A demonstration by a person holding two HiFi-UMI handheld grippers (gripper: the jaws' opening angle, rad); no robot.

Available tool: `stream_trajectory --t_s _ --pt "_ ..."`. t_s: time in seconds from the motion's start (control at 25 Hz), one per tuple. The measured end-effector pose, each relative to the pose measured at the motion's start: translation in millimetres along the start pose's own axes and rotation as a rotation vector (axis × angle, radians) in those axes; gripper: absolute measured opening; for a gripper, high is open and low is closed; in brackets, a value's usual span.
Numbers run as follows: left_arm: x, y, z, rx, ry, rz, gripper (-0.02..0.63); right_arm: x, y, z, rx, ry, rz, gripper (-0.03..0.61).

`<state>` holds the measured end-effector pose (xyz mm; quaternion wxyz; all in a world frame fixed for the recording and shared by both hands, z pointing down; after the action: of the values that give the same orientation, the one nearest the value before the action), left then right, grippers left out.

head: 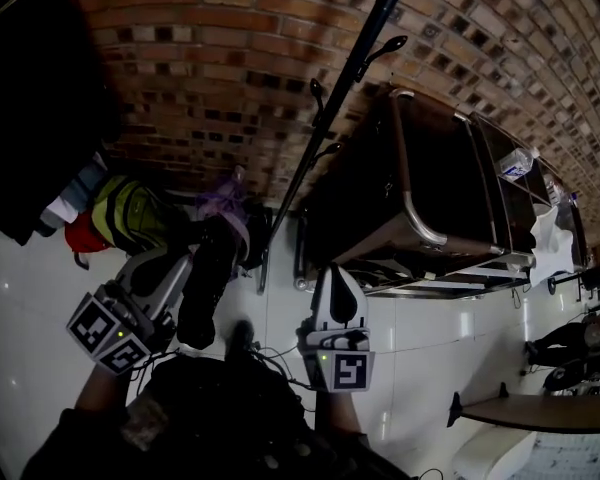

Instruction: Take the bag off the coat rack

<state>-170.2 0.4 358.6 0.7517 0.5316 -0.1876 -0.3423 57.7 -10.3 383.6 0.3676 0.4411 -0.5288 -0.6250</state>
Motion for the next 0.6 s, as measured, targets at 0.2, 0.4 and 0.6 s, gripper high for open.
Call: stream_trajectory --t_s 0.2,0.4,0.6 --pt "-48.4 9.7 3.4 -0.025 -0.01 0.026 0.02 -25.2 -10.7 41.0 -0.014 0.026 0.016 0.006" --pt "-92.8 12.0 6.3 -0.005 -0.049 0.044 0.02 -50.7 -16.3 83.2 -0.037 0.021 0.054 0.006" --pt "-130.6 15.1 -1.1 0.01 -0.054 0.043 0.02 -74.2 -17.7 122.7 -0.053 0.009 0.07 0.006"
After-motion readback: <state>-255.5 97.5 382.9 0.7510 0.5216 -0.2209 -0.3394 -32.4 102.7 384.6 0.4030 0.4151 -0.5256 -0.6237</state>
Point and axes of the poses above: the fingertips, and each gripper's own axes: x forward along the fingers, z to its left, y out of its underside, the point moved 2 cm from there along -x, backward along the fingers, and after that the axes turned 3 degrees about -x, right-handed, at the moved point
